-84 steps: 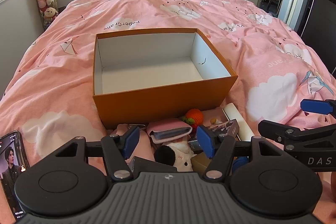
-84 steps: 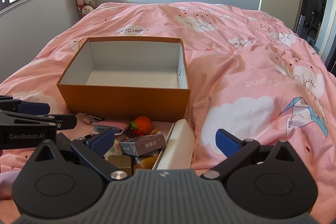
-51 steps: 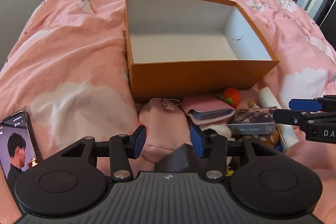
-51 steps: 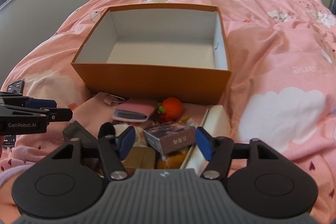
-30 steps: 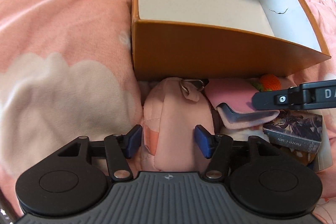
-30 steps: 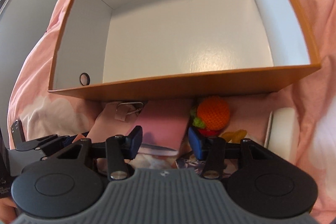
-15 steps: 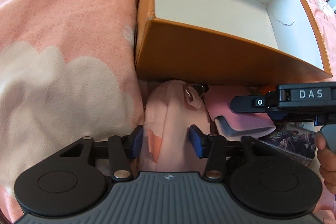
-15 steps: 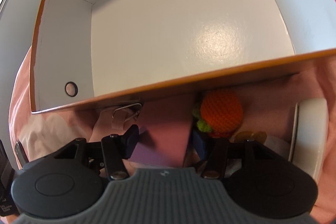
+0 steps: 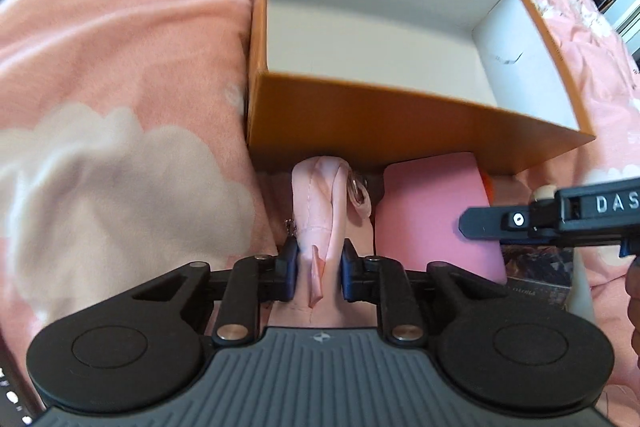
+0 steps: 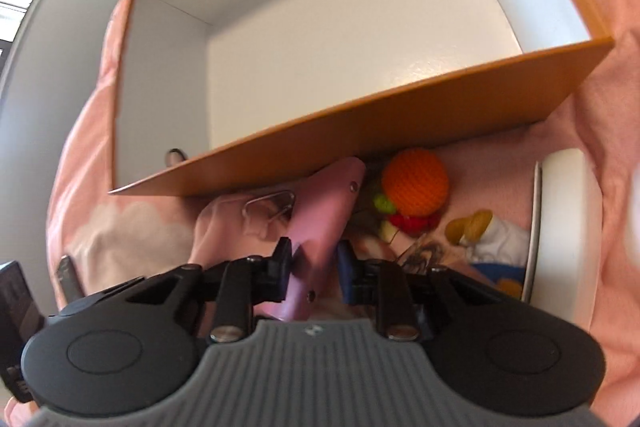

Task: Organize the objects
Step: 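Grasp the pink fabric pouch with the left tool while the right grasps the pink wallet, then carry the pink pouch and pink wallet into the orange box with both tools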

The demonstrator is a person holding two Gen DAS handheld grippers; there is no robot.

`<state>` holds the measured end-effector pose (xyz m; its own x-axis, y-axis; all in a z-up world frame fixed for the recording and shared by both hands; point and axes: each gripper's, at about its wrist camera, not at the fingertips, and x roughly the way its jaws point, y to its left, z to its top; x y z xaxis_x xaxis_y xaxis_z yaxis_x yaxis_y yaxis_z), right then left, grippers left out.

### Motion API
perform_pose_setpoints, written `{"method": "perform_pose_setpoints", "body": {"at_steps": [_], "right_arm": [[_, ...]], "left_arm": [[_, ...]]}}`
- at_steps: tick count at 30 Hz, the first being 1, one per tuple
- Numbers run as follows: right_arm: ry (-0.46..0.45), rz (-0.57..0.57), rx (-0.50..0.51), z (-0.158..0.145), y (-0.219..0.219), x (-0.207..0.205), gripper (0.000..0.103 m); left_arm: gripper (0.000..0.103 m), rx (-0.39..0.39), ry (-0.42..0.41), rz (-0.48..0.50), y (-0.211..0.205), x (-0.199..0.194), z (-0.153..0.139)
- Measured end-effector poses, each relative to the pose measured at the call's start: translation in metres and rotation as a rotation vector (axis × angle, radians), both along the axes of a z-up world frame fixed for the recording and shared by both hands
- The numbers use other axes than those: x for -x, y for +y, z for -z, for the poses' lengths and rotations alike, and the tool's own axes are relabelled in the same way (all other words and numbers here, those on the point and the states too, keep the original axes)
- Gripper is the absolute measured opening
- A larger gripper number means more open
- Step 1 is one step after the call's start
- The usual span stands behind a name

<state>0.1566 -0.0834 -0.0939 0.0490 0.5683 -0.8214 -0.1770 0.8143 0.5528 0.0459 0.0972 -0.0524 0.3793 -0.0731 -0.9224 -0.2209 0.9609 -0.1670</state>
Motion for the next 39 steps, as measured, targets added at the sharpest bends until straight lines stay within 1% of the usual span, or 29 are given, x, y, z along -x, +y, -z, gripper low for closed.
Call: {"method": "perform_pose_setpoints", "body": {"at_steps": [2,3,9,10,11,13,15,16,18,22,31,35,39], "right_arm": [[-0.024,-0.009,-0.014,-0.009,0.0,0.006,0.021],[-0.038,-0.015,-0.018,-0.013,0.001,0.009,0.02],[-0.135,-0.058,-0.034,-0.041,0.003,0.027,0.017],[-0.157,-0.062,-0.038,-0.045,0.0,0.029,0.016],[-0.183,-0.069,-0.036,-0.051,-0.01,0.037,0.016],[-0.228,-0.078,-0.033,-0.062,-0.012,0.043,0.016],[-0.264,-0.088,-0.041,-0.078,-0.024,0.051,0.016],[-0.276,-0.092,-0.047,-0.084,-0.025,0.05,0.015],[-0.295,-0.098,-0.059,-0.096,-0.03,0.053,0.015],[-0.335,-0.103,-0.065,-0.111,-0.034,0.056,0.015],[-0.444,-0.099,-0.092,-0.147,-0.039,0.054,0.014],[-0.51,-0.084,-0.107,-0.167,-0.039,0.045,0.014],[-0.555,-0.053,-0.116,-0.179,-0.037,0.026,0.014]], "left_arm": [[0.022,-0.015,-0.03,0.006,-0.001,0.001,-0.009],[0.022,-0.02,-0.045,0.011,0.003,0.001,-0.004],[0.022,-0.078,-0.133,0.043,-0.005,0.021,-0.035],[0.022,-0.089,-0.148,0.049,-0.014,0.02,-0.036],[0.022,-0.096,-0.161,0.054,-0.011,0.02,-0.034],[0.022,-0.105,-0.187,0.066,-0.021,0.02,-0.041],[0.022,-0.111,-0.213,0.079,-0.026,0.021,-0.046],[0.022,-0.114,-0.228,0.084,-0.03,0.017,-0.047],[0.021,-0.116,-0.252,0.092,-0.034,0.024,-0.058],[0.021,-0.122,-0.293,0.099,-0.038,0.028,-0.074],[0.021,-0.105,-0.397,0.095,-0.036,0.022,-0.106],[0.021,-0.118,-0.442,0.086,-0.033,0.009,-0.117],[0.021,-0.143,-0.464,0.065,-0.028,-0.01,-0.12]]}}
